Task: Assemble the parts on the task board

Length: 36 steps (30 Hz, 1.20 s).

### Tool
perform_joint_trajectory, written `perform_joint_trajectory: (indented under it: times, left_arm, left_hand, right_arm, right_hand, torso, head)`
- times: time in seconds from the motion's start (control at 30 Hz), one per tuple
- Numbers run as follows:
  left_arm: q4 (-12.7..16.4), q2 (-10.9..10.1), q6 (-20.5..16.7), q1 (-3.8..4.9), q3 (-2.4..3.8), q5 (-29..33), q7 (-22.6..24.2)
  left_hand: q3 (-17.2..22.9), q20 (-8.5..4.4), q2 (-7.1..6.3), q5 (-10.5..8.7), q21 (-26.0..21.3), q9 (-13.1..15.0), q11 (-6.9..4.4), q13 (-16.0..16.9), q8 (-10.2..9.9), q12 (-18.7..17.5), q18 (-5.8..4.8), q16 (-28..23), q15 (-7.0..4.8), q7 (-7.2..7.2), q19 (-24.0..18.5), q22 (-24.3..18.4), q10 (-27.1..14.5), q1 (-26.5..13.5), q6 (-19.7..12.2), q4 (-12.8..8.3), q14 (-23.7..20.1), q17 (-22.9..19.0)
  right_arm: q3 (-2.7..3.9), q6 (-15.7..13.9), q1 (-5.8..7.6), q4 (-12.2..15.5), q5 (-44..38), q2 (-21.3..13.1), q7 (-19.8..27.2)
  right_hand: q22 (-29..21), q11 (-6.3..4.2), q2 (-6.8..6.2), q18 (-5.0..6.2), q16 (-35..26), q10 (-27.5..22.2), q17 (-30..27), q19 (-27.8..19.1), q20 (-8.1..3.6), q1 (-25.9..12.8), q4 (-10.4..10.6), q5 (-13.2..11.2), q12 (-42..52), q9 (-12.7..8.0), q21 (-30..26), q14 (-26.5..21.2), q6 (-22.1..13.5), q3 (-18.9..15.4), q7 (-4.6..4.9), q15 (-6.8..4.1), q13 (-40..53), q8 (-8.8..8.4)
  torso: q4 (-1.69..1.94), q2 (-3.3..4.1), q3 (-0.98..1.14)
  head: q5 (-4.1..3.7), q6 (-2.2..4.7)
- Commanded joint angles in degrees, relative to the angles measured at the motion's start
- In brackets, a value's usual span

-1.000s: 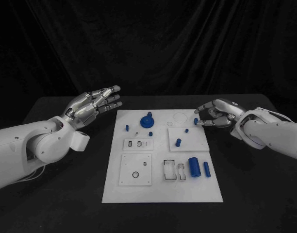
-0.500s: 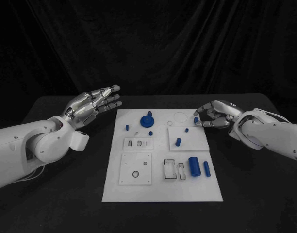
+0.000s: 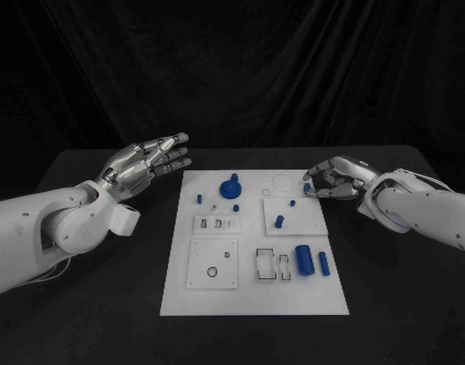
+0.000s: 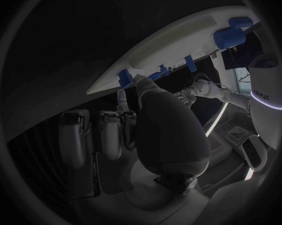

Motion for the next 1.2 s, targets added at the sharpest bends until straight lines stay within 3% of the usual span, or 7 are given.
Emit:
perform_joint_trajectory:
  times: [0.03,0.73,1.03,1.2]
  left_arm:
    - [0.1,0.1,1.0,-0.11,0.06,0.2,0.4]
    - [0.1,0.0,1.5,-0.14,0.06,0.2,0.0]
    - [0.1,0.0,1.5,-0.15,0.06,0.2,-0.1]
    - [0.1,0.0,1.6,-0.16,0.06,0.2,-0.2]
  left_hand:
    - [0.4,0.31,-0.02,0.3,0.1,0.1,0.39,0.1,0.2,0.3,1.08,0.0,0.06,0.09,-0.2,-0.1,-0.1,0.6,0.4,0.0,0.1,0.0]
    - [0.4,0.28,-0.03,0.32,0.0,0.1,0.46,0.1,0.3,0.4,1.1,0.0,0.0,0.16,-0.3,-0.1,0.1,0.7,0.7,0.0,0.0,0.0]
    - [0.4,0.28,-0.03,0.32,0.0,0.1,0.46,0.1,0.3,0.4,1.1,0.0,0.0,0.16,-0.3,-0.1,0.1,0.7,0.7,0.0,0.0,0.0]
    - [0.4,0.28,-0.03,0.32,0.0,0.1,0.46,0.1,0.3,0.4,1.1,0.0,0.0,0.16,-0.3,-0.1,0.1,0.7,0.7,0.0,0.0,0.0]
  right_arm:
    - [0.03,1.0,-0.18,-0.2,0.1,0.1,-1.5]
    - [0.03,2.3,-0.53,-0.9,0.1,0.7,-1.8]
    - [0.03,2.1,-0.57,-1.0,0.1,0.7,-1.8]
    - [0.03,2.2,-0.58,-1.1,0.1,0.8,-2.1]
  right_hand:
    - [15.1,0.17,0.03,-0.45,-0.2,3.6,12.0,6.1,0.0,0.6,-0.1,0.3,-0.3,0.1,0.2,5.3,-0.3,0.3,-0.05,0.07,8.0,0.4]
    - [15.1,0.46,-0.4,-0.45,-0.3,3.3,11.8,6.1,0.18,1.3,-0.1,-0.6,-0.6,0.6,0.2,5.2,-0.4,0.1,0.32,0.29,7.4,1.43]
    - [15.1,0.52,0.1,-0.45,-0.4,3.2,11.7,6.1,0.3,2.0,-0.1,0.0,-0.6,2.2,0.2,5.2,0.6,0.0,0.34,0.37,7.2,4.31]
    - [15.1,0.52,0.17,-0.45,-0.4,3.2,11.6,6.1,0.31,2.0,-0.1,0.2,-0.7,2.3,0.2,5.2,0.6,0.0,0.35,0.37,7.1,4.58]
  torso:
    - [0.0,-0.02,0.0]
    - [0.0,-0.01,-0.02]
    - [0.02,-0.01,0.0]
    - [0.0,-0.02,0.0]
  head:
    - [0.03,-0.09]
    - [0.09,-0.48]
    - [0.08,-0.62]
    - [0.12,-0.7]
